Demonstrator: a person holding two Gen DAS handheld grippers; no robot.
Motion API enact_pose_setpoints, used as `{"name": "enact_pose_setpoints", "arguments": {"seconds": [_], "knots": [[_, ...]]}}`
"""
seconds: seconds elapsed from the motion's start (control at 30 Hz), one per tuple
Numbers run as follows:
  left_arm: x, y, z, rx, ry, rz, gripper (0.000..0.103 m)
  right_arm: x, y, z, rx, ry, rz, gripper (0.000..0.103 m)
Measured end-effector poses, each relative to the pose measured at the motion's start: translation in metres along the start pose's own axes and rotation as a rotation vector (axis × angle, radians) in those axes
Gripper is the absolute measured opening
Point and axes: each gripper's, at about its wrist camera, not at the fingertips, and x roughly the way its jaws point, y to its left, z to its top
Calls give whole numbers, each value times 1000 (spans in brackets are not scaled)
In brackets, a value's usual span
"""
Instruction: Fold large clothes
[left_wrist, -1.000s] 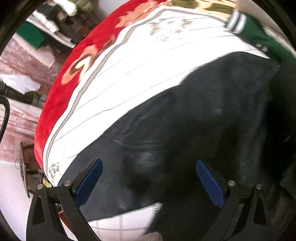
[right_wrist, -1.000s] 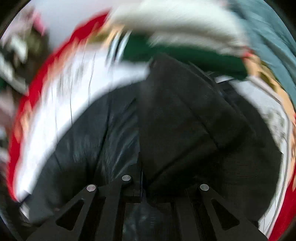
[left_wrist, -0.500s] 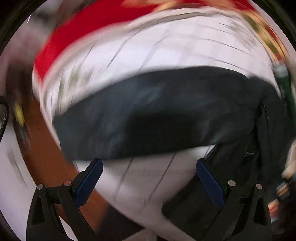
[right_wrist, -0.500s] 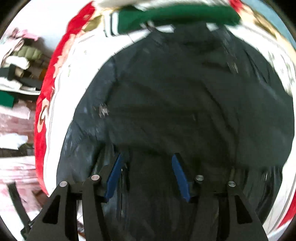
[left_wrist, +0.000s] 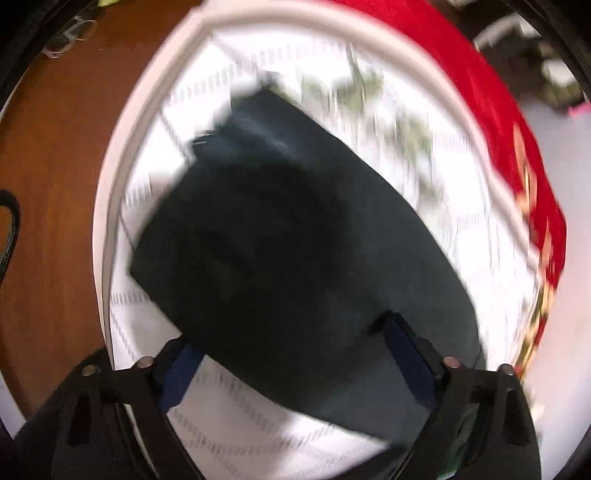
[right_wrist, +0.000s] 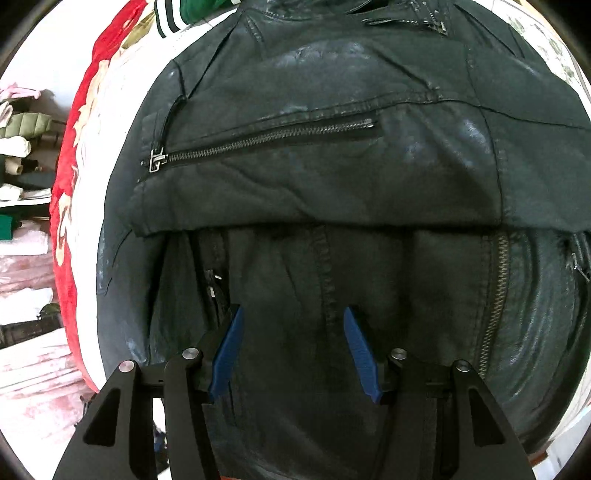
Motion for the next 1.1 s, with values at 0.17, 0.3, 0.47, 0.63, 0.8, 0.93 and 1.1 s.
{"name": "enact_pose_setpoints", "arguments": {"seconds": [0.17, 0.3, 0.47, 0.63, 0.8, 0.93, 1.1], "knots": [[-6, -42, 31, 85, -175, 85, 51, 3, 16, 0, -21, -1, -28, 58], [-13, -88, 43, 266, -266, 137, 9, 3, 38, 3, -62, -23, -70, 58], [-42, -118, 20, 476, -371, 131, 6, -17, 65, 10, -137, -155, -242, 58], [-80, -165, -26, 718, -469, 75, 5, -15, 95, 24, -254, -291, -495, 68], [-111, -210, -84, 947, -536, 23, 5, 4, 77, 50, -190, -212, -401, 69], [-126, -248, -153, 1151, -575, -35, 4, -19, 48, 57, -106, -226, -300, 69], [-123, -288, -289, 1391, -466, -178, 4, -66, -27, 54, 4, -225, -236, 69]]}}
